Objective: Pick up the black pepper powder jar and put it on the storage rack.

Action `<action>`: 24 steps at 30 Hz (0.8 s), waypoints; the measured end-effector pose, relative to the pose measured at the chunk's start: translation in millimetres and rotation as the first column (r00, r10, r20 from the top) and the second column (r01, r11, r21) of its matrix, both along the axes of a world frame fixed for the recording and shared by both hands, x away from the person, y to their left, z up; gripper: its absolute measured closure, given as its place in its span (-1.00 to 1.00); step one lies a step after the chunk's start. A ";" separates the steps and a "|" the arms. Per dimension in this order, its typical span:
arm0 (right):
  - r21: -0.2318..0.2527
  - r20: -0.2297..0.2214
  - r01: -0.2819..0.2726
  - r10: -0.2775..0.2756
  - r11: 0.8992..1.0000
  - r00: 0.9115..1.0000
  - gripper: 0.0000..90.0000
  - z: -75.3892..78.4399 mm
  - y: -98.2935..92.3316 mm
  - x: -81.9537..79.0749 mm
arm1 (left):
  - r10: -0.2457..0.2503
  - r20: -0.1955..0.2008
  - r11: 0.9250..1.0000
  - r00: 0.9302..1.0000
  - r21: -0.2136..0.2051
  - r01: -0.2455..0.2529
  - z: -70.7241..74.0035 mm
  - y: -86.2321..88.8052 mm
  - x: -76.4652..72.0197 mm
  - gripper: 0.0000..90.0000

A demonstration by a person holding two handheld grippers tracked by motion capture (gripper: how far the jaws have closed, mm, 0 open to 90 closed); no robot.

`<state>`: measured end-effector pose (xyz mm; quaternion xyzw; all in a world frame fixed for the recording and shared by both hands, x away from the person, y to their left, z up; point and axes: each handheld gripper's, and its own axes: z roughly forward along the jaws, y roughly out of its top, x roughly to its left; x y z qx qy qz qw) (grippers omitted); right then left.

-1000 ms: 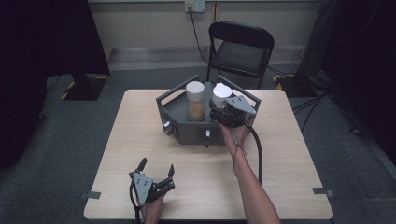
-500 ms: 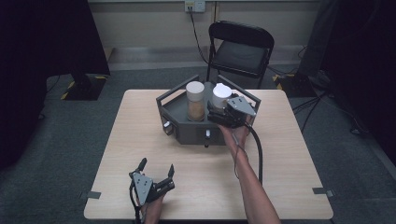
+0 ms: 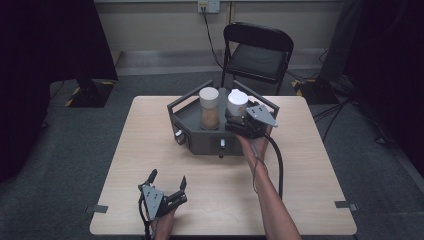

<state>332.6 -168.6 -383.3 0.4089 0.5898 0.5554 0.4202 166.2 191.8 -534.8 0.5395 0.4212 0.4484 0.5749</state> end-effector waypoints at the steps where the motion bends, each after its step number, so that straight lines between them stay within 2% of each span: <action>1: 0.001 0.004 0.000 0.000 1.000 1.000 -1.00 -0.5 0.0 -0.6 | 0.000 0.000 1.000 1.000 0.000 0.000 0.0 0.0 0.0 -0.97; 14: 0.023 0.023 -0.029 0.028 0.999 0.999 -1.00 -0.6 -4.3 -9.2 | 0.000 -0.001 1.000 1.000 0.000 0.000 0.1 0.0 -0.1 -0.97; 24: 0.023 0.038 -0.028 0.027 0.999 0.999 -1.00 -3.0 -4.6 -17.6 | 0.002 -0.001 1.000 1.000 0.000 -0.002 0.1 -0.3 -0.2 -0.97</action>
